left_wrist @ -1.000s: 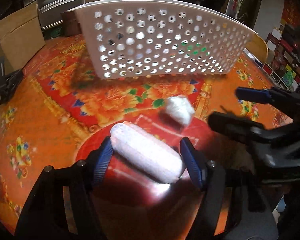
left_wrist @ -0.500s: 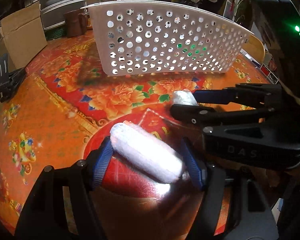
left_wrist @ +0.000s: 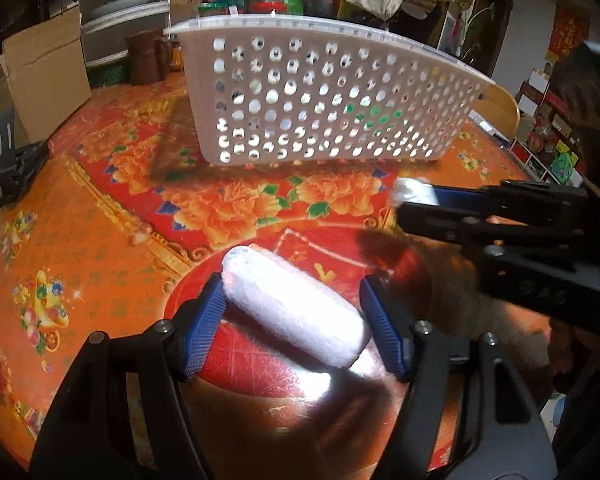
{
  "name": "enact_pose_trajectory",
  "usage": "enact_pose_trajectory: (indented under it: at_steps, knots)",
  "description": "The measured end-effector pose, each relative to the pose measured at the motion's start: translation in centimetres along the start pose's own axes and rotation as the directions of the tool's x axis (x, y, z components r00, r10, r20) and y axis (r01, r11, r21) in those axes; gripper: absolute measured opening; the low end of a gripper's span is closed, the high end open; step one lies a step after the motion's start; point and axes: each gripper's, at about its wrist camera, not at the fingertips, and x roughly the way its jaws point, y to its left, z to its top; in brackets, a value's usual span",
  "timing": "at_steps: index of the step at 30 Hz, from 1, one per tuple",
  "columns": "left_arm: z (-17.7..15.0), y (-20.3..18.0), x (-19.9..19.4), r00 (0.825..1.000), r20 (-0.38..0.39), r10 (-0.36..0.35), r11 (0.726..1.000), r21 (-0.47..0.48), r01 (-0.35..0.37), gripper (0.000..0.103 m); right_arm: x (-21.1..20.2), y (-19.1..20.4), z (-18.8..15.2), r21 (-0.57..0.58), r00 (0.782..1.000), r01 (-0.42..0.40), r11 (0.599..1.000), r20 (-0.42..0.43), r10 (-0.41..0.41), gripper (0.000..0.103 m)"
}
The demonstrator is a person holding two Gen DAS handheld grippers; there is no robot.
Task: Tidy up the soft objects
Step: 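Grasp the rolled white towel with the left tool while the right tool grasps the white cloth bundle, then carry the rolled towel and cloth bundle into the basket and release both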
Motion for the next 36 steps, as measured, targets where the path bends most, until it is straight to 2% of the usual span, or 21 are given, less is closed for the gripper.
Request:
enact_pose_trajectory:
  at_steps: [11, 22, 29, 36]
  knots:
    - [0.4, -1.8, -3.3, 0.996, 0.086, -0.037, 0.999, 0.011, 0.036, 0.066, -5.4, -3.7, -2.4, 0.068, 0.994, 0.067, 0.995, 0.080, -0.073, 0.029]
    - [1.2, -2.4, -5.8, 0.990, 0.138, -0.029, 1.000, 0.001, 0.030, 0.066, -8.4, -6.2, -2.9, 0.100, 0.988, 0.093, 0.991, 0.116, -0.105, 0.029]
    - [3.5, -1.8, -8.0, 0.984, 0.172, -0.035, 0.999, -0.006, 0.037, 0.066, -10.8, -6.7, -1.2, 0.097, 0.981, 0.093, 0.991, 0.163, -0.108, 0.029]
    - [8.2, -1.1, -10.3, 0.978, 0.206, -0.046, 0.999, -0.005, 0.048, 0.065, -12.7, -6.6, 2.7, 0.052, 0.972, 0.123, 0.991, 0.194, -0.130, 0.029]
